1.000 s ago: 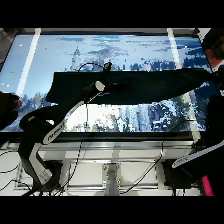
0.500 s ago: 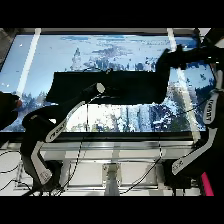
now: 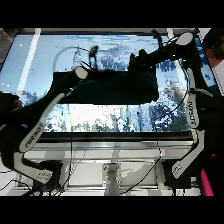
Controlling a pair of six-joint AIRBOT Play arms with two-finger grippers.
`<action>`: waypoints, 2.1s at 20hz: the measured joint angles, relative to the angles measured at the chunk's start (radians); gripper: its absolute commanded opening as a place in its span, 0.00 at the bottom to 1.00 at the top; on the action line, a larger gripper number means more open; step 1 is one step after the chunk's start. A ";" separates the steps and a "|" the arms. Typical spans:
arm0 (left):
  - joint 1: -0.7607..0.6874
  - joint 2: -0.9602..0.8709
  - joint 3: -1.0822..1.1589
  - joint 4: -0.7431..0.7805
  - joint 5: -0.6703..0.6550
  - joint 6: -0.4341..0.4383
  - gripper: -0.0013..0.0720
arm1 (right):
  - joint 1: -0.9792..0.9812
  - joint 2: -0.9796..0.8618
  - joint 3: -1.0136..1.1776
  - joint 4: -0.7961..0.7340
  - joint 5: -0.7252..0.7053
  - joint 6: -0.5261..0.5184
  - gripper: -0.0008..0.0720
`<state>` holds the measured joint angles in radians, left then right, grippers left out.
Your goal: Fold the clothes and pants, and hang the long-sleeved shirts on hangers.
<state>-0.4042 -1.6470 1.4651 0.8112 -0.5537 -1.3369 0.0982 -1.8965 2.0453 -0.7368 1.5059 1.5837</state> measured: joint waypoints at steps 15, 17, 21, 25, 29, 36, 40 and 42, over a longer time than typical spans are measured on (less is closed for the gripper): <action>0.237 0.203 0.000 0.100 -0.101 -0.062 0.03 | 0.176 -0.018 0.006 -0.207 0.107 -0.011 0.06; 0.240 0.206 0.000 0.101 -0.128 -0.062 0.03 | 0.079 -0.010 0.014 -0.222 0.127 -0.037 0.06; 0.242 0.216 0.000 0.101 -0.172 -0.048 0.03 | -0.185 -0.004 -0.051 -0.129 0.146 -0.104 0.16; 0.237 0.231 0.000 0.101 -0.188 -0.027 0.05 | -0.378 -0.008 -0.261 0.018 0.107 -0.142 0.93; 0.227 0.237 0.000 0.097 -0.193 -0.024 0.05 | -0.436 -0.050 -0.412 0.062 0.060 -0.164 0.93; 0.215 0.238 0.000 0.093 -0.195 -0.021 0.05 | -0.378 -0.139 -0.463 0.053 0.018 -0.184 0.92; 0.206 0.238 0.000 0.093 -0.196 -0.021 0.03 | -0.316 -0.156 -0.468 0.035 0.012 -0.188 0.06; 0.196 0.238 0.000 0.094 -0.201 -0.021 0.03 | -0.302 -0.150 -0.468 0.048 0.034 -0.189 0.06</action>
<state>-0.2081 -1.4090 1.4651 0.9051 -0.7551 -1.3575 -0.2039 -2.0460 1.5772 -0.6884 1.5402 1.3945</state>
